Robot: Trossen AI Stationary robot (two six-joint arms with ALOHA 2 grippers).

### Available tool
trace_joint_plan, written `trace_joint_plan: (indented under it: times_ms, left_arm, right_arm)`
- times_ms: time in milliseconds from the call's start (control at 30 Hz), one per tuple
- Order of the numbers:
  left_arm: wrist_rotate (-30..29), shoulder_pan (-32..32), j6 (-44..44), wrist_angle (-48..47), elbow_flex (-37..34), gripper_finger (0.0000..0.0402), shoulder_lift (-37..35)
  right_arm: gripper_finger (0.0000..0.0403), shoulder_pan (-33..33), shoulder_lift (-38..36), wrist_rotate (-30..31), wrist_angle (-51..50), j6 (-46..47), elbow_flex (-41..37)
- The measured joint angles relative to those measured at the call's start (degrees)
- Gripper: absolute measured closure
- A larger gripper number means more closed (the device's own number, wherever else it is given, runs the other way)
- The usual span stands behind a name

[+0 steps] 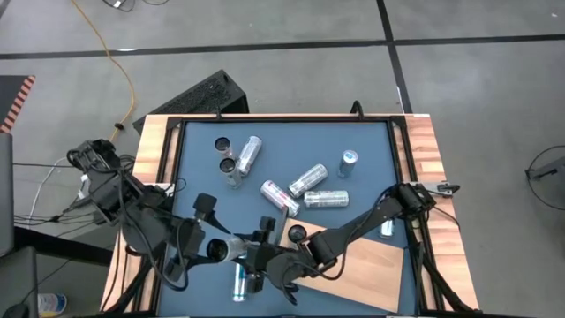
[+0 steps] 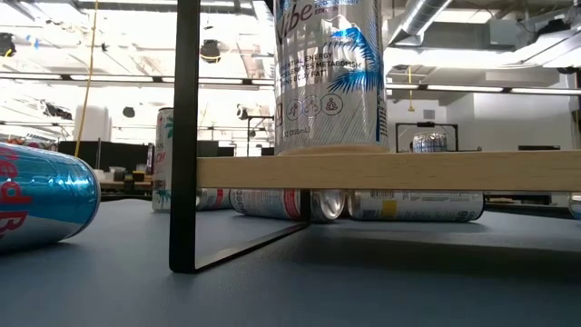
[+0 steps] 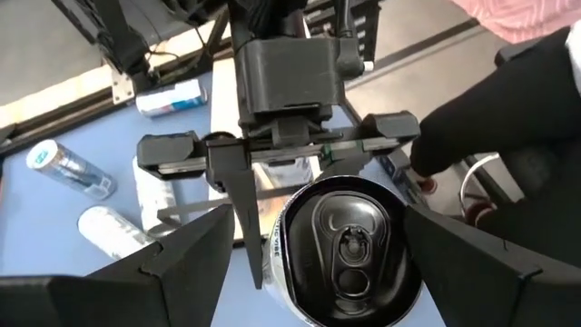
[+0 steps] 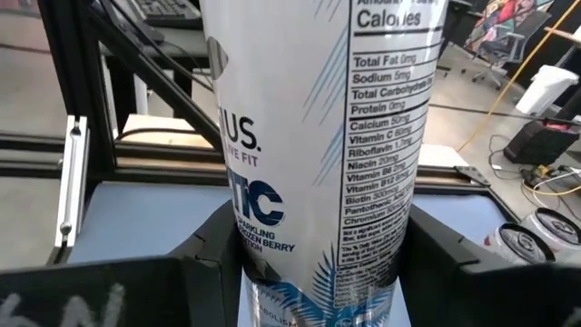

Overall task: Place canned beverage on shelf
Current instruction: Put the white blue can on the shelf

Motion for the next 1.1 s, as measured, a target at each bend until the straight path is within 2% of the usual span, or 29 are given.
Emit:
trace_joint_plan:
  times_ms: [367, 533, 700, 1100]
  left_arm:
    - [-2.51, 0.0, -3.43, -7.91, 2.62, 0.0092, 0.1]
    - [2.45, -0.1, -4.63, -8.3, 6.07, 0.0092, 0.23]
    - [1.33, -0.15, -5.4, -9.53, 7.23, 0.0092, 0.28]
    - [-2.23, 0.92, -2.54, -16.65, 7.41, 0.0092, 5.91]
  right_arm:
    - [0.0203, -2.49, -0.14, -1.22, -2.37, 1.36, 0.09]
    - [0.0203, -3.46, -0.33, -0.17, -4.05, 1.92, 0.24]
    - [0.0203, -4.37, -0.33, -0.38, -4.42, 2.14, 0.24]
    - [0.0203, -4.3, -0.29, -2.27, -6.84, 2.62, 0.0]
